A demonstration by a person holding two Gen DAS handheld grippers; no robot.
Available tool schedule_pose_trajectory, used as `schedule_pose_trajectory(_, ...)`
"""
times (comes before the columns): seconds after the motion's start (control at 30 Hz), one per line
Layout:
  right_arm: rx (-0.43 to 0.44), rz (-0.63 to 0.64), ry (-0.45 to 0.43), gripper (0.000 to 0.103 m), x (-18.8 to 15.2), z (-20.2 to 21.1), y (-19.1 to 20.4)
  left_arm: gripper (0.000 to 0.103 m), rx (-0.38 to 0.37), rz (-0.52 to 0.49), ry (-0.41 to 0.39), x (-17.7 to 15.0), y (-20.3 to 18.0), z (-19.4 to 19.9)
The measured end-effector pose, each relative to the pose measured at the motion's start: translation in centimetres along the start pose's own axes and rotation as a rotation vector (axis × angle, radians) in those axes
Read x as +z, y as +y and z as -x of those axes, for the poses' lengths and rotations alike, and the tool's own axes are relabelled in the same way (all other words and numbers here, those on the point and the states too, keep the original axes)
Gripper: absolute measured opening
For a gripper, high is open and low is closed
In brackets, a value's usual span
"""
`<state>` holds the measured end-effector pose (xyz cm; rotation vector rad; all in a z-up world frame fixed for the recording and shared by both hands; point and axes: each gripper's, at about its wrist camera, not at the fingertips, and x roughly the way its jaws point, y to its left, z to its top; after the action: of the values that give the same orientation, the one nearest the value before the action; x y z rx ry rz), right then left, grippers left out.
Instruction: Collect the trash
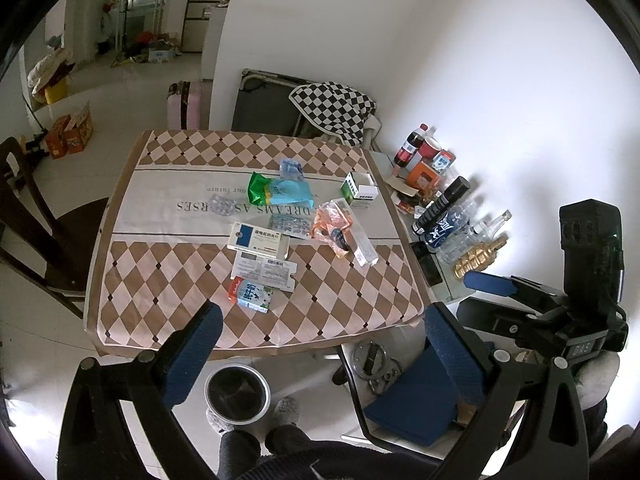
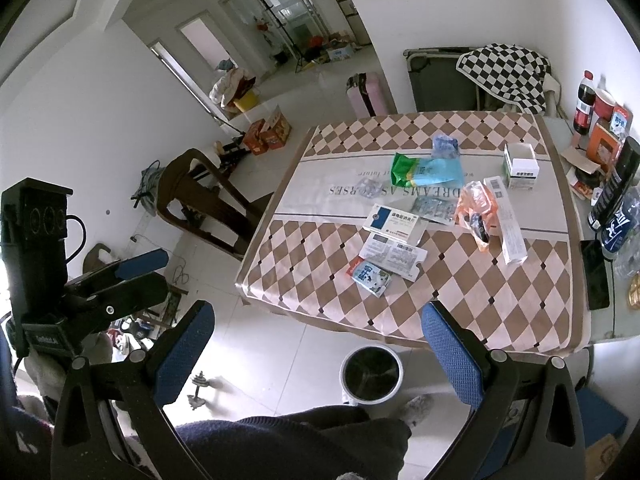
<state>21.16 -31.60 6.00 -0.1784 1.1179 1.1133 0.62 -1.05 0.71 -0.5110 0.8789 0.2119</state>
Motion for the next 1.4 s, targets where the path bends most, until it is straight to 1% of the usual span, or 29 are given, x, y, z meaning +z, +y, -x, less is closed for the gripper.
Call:
schedule_pose_trajectory(1.07, 0.000, -0.002, 0.009, 0.103, -0.2, -0.3, 0.3, 0.103, -0.007, 0.002, 0.001, -0.2, 0.5, 0.0)
schedule_pose_trajectory(1.1, 0.001, -0.001, 0.010, 0.103, -2.0, -0.3, 0.1, 0.103, -0.007, 0.002, 0.001, -0.2, 0.5, 0.0)
schedule_pose_trajectory(1.17, 0.001, -0.001, 0.011, 0.103, -2.7, -0.3, 0.1, 0.103, -0.005, 0.001, 0.001, -0.2, 0.5, 0.0)
schedule_pose_trajectory(1.2, 0.002, -0.002, 0.011, 0.103, -2.5, -0.3, 0.0, 0.103, -0.006, 0.001, 0.001, -0.2, 0.5, 0.0)
schedule_pose_trajectory(1.23, 0.000, -0.002, 0.012, 0.103, -3.0, -0.4, 0.1, 0.103, -0.004, 0.000, 0.001, -0.7, -0.3, 0.0)
schedule_pose_trajectory(1.3, -0.001, -0.002, 0.013, 0.103, -2.3, -0.4, 0.0, 0.103, -0.006, 0.001, 0.002, -0.8, -0.4, 0.0)
schedule_pose_trajectory(1.4, 0.002, -0.005, 0.017, 0.103, -2.8, -0.6, 0.0, 0.103, -0.006, 0.001, 0.003, -0.8, -0.7, 0.0)
